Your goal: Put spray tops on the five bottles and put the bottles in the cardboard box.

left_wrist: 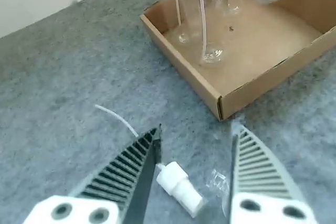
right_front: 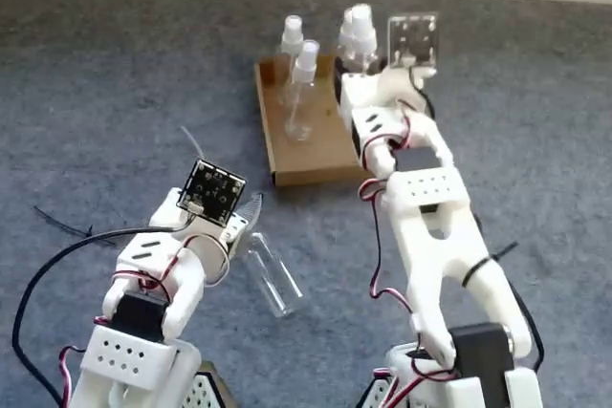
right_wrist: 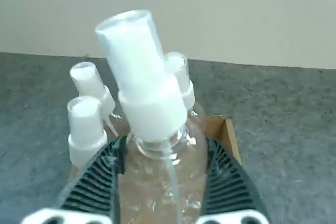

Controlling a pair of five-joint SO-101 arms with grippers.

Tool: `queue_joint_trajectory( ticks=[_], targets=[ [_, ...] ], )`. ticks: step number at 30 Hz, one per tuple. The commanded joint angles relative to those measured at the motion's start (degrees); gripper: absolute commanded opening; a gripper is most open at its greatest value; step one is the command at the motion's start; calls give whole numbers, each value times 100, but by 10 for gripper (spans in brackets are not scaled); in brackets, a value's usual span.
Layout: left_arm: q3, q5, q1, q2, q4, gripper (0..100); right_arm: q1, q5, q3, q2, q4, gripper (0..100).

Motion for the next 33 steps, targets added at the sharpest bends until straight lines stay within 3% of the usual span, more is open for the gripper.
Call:
queue_joint_trajectory(
  ticks=[1, 15, 33],
  targets=[
    [-31, -44, -75, -48, -246, 197, 40, 53, 277, 119, -901, 4],
    [-22, -44, -75, -48, -246, 197, 31, 53, 347, 1332, -1868, 4],
    [-13, -44, -66, -48, -246, 197, 31, 53, 338, 1851, -2413, 5]
  ],
)
